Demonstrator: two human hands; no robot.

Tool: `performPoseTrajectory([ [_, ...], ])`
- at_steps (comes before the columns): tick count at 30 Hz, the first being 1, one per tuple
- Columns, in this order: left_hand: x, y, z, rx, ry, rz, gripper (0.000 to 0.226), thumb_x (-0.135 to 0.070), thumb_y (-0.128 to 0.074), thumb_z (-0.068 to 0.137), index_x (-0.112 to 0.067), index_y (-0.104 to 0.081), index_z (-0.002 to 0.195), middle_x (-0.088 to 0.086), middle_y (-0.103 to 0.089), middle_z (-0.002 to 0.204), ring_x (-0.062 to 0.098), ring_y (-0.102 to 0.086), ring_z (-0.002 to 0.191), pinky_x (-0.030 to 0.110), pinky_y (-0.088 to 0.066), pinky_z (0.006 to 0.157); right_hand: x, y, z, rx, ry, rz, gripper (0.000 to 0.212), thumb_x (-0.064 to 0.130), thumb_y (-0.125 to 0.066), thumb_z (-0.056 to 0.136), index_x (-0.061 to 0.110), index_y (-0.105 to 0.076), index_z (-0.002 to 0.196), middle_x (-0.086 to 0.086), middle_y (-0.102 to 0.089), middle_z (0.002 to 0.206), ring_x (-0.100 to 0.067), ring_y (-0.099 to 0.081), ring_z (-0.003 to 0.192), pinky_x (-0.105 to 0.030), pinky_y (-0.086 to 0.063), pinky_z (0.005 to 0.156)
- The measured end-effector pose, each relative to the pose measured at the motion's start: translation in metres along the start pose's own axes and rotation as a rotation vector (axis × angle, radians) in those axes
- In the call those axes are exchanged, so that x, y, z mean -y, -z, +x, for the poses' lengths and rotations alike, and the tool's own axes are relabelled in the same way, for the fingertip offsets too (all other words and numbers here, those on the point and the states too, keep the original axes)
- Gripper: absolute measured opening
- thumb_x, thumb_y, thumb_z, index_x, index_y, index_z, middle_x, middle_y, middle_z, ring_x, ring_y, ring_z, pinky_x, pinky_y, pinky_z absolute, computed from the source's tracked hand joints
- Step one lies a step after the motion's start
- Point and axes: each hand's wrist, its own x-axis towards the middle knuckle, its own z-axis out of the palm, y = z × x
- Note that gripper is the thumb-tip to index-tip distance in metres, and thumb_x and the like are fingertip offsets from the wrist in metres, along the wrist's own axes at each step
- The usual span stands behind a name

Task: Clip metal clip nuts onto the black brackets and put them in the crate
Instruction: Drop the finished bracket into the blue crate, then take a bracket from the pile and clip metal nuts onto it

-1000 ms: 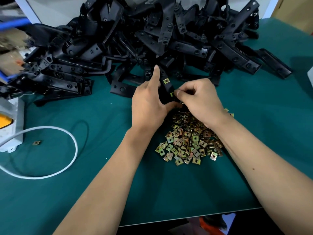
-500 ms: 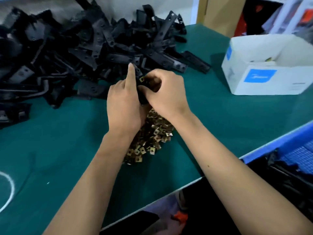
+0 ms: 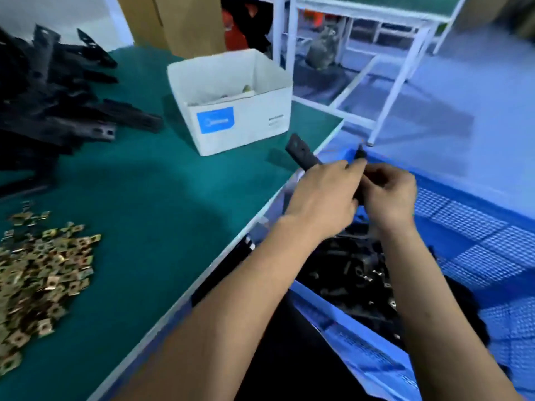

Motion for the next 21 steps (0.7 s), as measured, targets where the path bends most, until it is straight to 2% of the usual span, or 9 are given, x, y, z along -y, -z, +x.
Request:
performPoseTrajectory([
  [2,-0.013,-0.041,0.000,0.147,-0.007,-0.089,0.057,-0.024,-0.070,0.088,-0.017,-0.050,0.141,0.009,-0.064,0.129,0.034,-0.061,0.119,0.047,-0.050,0.096,-0.039,0.024,0.007,0.074,-0.167,-0.167,0.019,0.030,-0.078,0.077,0.011,-0.077,0.079,-0.013,-0.075,0.074,-0.018,-0.066,0.069,-0.050,-0.060,0.069],
  [3,-0.019,-0.060,-0.002,0.212,-0.010,-0.115,0.053,-0.023,-0.071,0.088,-0.016,-0.052,0.137,0.010,-0.064,0.127,0.034,-0.061,0.119,0.047,-0.050,0.096,-0.058,0.035,0.009,0.131,-0.232,-0.278,0.019,0.026,-0.082,0.080,0.008,-0.078,0.082,-0.021,-0.074,0.077,-0.022,-0.067,0.073,-0.055,-0.060,0.074],
  [5,-0.022,-0.088,-0.012,0.309,0.011,-0.146,0.048,-0.021,-0.071,0.088,-0.014,-0.055,0.132,0.011,-0.063,0.124,0.035,-0.060,0.118,0.048,-0.051,0.096,-0.089,0.045,0.005,0.252,-0.289,-0.539,0.021,0.023,-0.082,0.085,0.003,-0.078,0.085,-0.024,-0.072,0.080,-0.031,-0.072,0.081,-0.047,-0.058,0.077],
  [7,-0.019,-0.107,-0.023,0.380,0.039,-0.158,0.046,-0.022,-0.071,0.089,-0.012,-0.057,0.131,0.010,-0.061,0.124,0.035,-0.059,0.118,0.048,-0.051,0.096,-0.106,0.045,-0.004,0.321,-0.280,-0.730,0.026,0.023,-0.081,0.087,0.001,-0.070,0.078,-0.021,-0.068,0.078,-0.037,-0.072,0.088,-0.038,-0.048,0.071],
  [8,-0.017,-0.113,-0.027,0.401,0.050,-0.165,0.046,-0.022,-0.072,0.089,-0.012,-0.058,0.131,0.010,-0.061,0.125,0.035,-0.059,0.118,0.048,-0.052,0.096,-0.111,0.045,-0.008,0.322,-0.283,-0.769,0.026,0.023,-0.081,0.087,0.005,-0.066,0.075,-0.019,-0.067,0.078,-0.038,-0.071,0.090,-0.035,-0.044,0.069],
  [10,-0.012,-0.117,-0.030,0.400,0.081,-0.189,0.045,-0.021,-0.071,0.090,-0.012,-0.059,0.132,0.009,-0.060,0.126,0.034,-0.059,0.118,0.048,-0.053,0.095,-0.114,0.043,-0.010,0.276,-0.301,-0.779,0.021,0.024,-0.080,0.087,0.007,-0.070,0.081,-0.016,-0.068,0.080,-0.037,-0.070,0.091,-0.032,-0.045,0.069],
  [14,-0.003,-0.101,-0.019,0.211,0.162,-0.273,0.045,-0.017,-0.068,0.093,-0.016,-0.059,0.136,0.005,-0.063,0.131,0.030,-0.059,0.122,0.045,-0.051,0.099,-0.095,0.035,-0.001,0.095,-0.256,-0.665,0.018,0.022,-0.075,0.088,0.009,-0.078,0.101,-0.016,-0.075,0.097,-0.034,-0.070,0.097,-0.033,-0.053,0.080],
  [17,-0.003,-0.066,-0.001,-0.033,0.222,-0.412,0.046,-0.011,-0.065,0.092,-0.016,-0.060,0.137,0.001,-0.066,0.131,0.023,-0.064,0.117,0.044,-0.052,0.099,-0.052,0.022,0.010,0.017,-0.103,-0.605,0.011,0.017,-0.069,0.088,0.012,-0.078,0.093,-0.012,-0.077,0.091,-0.033,-0.070,0.091,-0.029,-0.049,0.075],
  [21,0.012,-0.001,0.015,-0.396,0.217,-0.514,0.039,-0.005,-0.061,0.087,-0.017,-0.066,0.124,-0.004,-0.070,0.116,0.014,-0.069,0.090,0.040,-0.058,0.083,0.024,-0.009,0.015,-0.005,0.206,-0.497,0.013,0.020,-0.064,0.089,0.015,-0.074,0.083,-0.003,-0.074,0.078,-0.025,-0.067,0.073,-0.034,-0.052,0.068],
])
